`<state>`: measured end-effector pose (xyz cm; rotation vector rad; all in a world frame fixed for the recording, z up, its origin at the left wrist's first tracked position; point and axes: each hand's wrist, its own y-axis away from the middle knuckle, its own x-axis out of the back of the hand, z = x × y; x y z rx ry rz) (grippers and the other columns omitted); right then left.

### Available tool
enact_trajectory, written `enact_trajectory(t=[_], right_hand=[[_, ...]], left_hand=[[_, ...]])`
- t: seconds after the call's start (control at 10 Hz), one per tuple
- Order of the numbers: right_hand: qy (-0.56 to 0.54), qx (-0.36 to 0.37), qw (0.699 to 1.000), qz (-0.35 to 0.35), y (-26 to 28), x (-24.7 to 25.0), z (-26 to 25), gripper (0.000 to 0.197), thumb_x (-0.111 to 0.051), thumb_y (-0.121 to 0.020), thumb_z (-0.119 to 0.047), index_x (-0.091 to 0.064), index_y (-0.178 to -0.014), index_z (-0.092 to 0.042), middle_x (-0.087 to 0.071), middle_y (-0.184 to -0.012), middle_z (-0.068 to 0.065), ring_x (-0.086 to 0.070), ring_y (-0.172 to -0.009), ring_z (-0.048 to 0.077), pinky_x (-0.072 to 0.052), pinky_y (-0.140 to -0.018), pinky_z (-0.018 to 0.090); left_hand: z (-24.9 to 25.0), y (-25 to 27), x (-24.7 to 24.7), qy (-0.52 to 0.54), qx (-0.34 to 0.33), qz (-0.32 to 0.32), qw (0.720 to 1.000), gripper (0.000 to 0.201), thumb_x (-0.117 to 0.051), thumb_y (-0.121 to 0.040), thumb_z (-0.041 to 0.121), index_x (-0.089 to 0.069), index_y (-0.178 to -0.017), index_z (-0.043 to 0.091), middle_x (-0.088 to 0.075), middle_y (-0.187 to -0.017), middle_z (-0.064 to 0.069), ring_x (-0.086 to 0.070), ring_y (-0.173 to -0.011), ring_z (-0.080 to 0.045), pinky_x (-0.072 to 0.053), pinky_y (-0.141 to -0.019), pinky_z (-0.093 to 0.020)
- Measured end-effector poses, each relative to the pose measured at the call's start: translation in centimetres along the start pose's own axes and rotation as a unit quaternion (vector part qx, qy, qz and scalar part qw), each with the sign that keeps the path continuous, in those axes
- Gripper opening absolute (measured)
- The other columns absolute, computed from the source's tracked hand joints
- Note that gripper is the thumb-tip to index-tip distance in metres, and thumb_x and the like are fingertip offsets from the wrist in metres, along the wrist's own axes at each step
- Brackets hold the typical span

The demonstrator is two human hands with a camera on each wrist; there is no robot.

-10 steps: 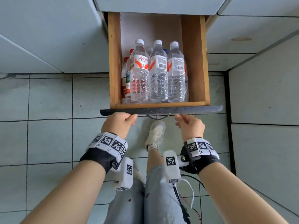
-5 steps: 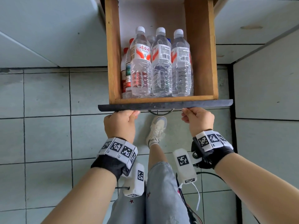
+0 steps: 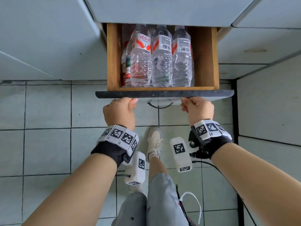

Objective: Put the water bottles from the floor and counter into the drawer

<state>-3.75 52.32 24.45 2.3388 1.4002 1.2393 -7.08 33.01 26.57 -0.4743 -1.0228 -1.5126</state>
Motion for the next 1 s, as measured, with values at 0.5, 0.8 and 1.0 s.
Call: enact_trajectory(t=[0.5, 0.8, 1.0], right_hand=[[0.085, 0.045, 0.995, -0.036, -13.2, -0.4, -11.2, 0.027, -0.052, -0.090, -0.033, -0.070, -0.084, -0.014, -0.072, -0.088, 0.006, -0.065, -0.084, 0.021, -0.044, -0.070, 0.026], [0.141, 0.072, 0.984, -0.084, -14.6, -0.6, -13.0, 0.030, -0.042, -0.094, -0.011, -0.058, -0.118, -0.009, -0.060, -0.126, 0.012, -0.056, -0.111, 0.028, -0.039, -0.085, 0.024], [0.070, 0.057, 0.987, -0.136, -11.8, 0.3, -14.5, 0.029, -0.050, -0.090, -0.015, -0.058, -0.118, -0.014, -0.062, -0.101, 0.005, -0.061, -0.093, 0.023, -0.040, -0.060, 0.021]], left_hand=[[6.7, -15.8, 0.0, 0.009, 0.036, -0.043, 0.998, 0.038, -0.038, -0.089, -0.004, -0.059, -0.118, 0.007, -0.055, -0.126, -0.017, -0.054, -0.115, -0.034, -0.042, -0.100, -0.046], [7.6, -18.3, 0.0, 0.065, 0.050, -0.080, 0.993, 0.044, -0.052, -0.081, -0.007, -0.055, -0.123, 0.005, -0.051, -0.130, -0.017, -0.056, -0.114, -0.032, -0.044, -0.099, -0.034], [8.4, -15.6, 2.6, 0.166, 0.074, -0.103, 0.978, 0.040, -0.056, -0.085, 0.006, -0.052, -0.125, 0.008, -0.058, -0.127, -0.013, -0.056, -0.115, -0.028, -0.044, -0.093, -0.033]])
